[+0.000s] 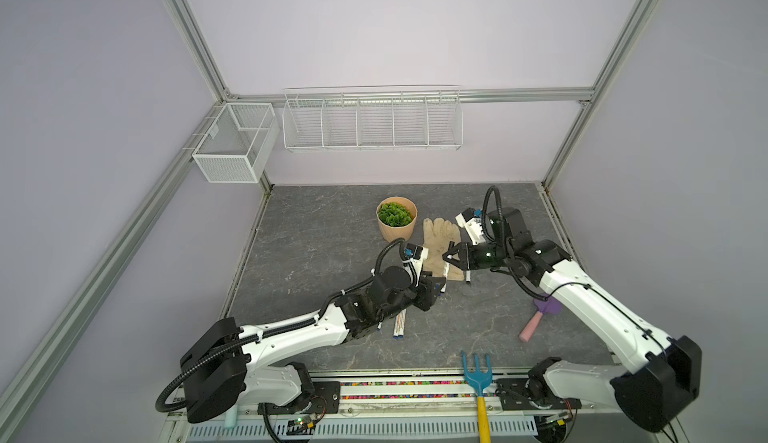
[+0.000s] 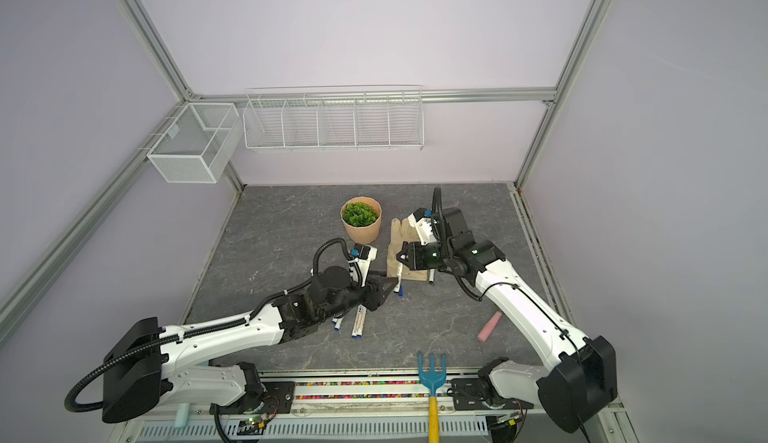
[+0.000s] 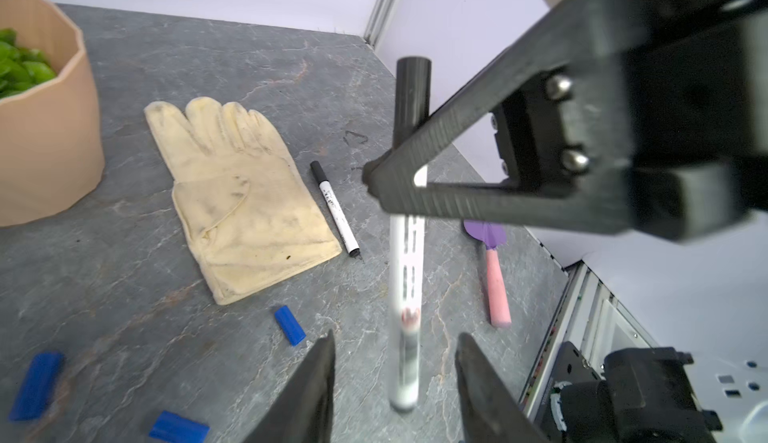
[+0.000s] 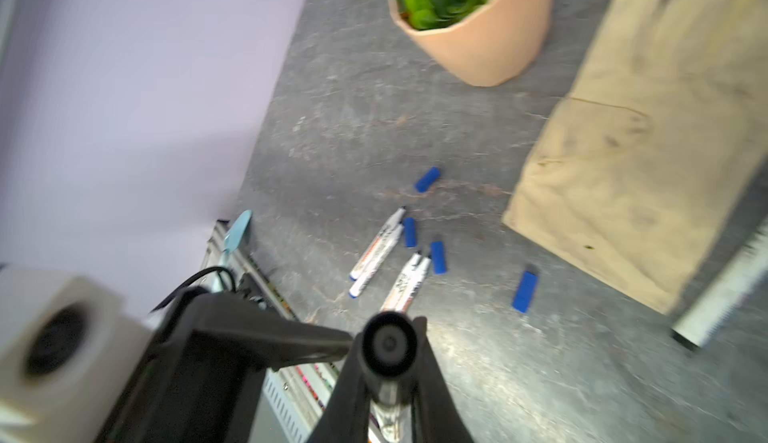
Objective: Insert the pens into the pen caps
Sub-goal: 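Set the capped marker by the glove with right gripper while left moves to pile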
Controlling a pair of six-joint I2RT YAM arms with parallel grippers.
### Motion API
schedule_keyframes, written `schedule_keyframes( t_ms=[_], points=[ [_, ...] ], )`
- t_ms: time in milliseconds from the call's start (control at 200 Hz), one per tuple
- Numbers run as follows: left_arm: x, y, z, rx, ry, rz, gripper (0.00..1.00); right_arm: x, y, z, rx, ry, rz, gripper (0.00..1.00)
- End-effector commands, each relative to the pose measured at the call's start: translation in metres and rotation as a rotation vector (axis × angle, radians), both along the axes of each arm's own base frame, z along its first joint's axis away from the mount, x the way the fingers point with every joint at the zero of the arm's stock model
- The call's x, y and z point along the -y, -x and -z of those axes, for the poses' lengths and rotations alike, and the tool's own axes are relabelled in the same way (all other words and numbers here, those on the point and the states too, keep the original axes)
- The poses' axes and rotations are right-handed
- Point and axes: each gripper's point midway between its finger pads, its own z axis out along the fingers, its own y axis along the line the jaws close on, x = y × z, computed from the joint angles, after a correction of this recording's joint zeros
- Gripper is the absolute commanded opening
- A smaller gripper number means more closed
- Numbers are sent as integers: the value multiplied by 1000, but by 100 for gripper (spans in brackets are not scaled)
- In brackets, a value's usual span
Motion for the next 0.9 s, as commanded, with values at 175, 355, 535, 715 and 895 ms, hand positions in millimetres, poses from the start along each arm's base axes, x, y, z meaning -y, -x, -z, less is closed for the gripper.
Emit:
schedule_keyframes(
  t_ms=[175, 355, 535, 715, 895],
  points=[
    [-80, -27, 33, -57, -128, -388, 59, 106, -49, 110, -302, 326, 401, 14],
    [-101, -26, 39, -70, -176, -447, 60, 127, -71, 147, -340, 437, 468, 15],
    [-111, -18, 50, -87, -224, -432, 62, 138, -81, 178, -388, 523, 470, 18],
    [-125, -8, 74, -136, -277, -437, 58, 115, -94, 190, -393, 402, 435, 29],
    [-138, -3, 89, -177, -279, -471, 63, 102, -101, 173, -356, 279, 474, 37]
  ],
)
